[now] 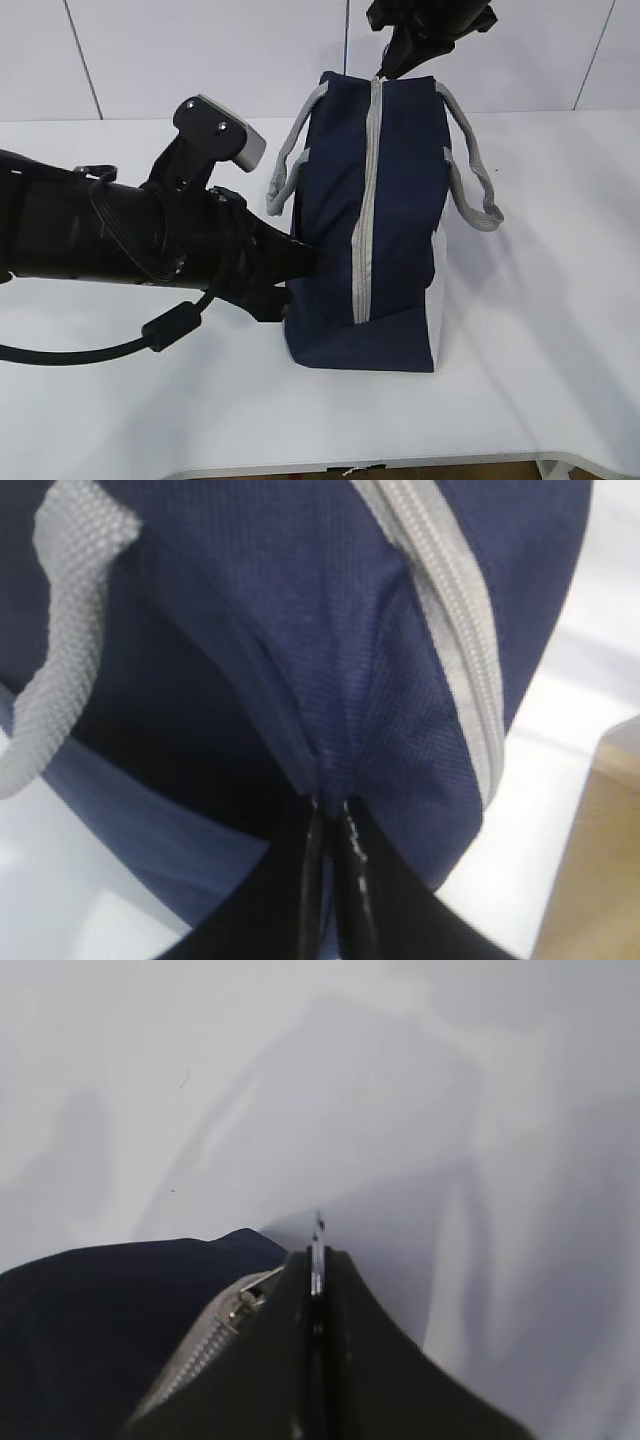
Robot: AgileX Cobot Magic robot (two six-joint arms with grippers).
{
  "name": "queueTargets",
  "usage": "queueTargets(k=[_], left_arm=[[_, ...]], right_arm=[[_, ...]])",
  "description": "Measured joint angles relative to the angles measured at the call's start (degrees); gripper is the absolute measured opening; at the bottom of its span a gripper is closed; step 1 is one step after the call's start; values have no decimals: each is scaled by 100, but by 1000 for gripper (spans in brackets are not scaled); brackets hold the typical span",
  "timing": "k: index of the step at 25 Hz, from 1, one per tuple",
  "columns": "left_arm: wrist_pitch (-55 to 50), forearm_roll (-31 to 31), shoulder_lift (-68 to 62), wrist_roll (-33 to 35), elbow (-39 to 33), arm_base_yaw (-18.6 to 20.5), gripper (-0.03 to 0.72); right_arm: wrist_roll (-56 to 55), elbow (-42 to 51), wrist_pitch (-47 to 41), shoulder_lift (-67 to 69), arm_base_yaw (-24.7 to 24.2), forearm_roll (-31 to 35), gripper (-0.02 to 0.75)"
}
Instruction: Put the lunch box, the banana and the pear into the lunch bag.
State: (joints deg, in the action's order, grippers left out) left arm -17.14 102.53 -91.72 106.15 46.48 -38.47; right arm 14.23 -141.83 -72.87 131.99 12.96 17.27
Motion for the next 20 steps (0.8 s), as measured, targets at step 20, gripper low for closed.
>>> queueTargets(k=[20], left_arm=[[2040,-504,-11,1046,150,3,-20]], right_arm=[[634,987,40,-654,-12,-553,18]])
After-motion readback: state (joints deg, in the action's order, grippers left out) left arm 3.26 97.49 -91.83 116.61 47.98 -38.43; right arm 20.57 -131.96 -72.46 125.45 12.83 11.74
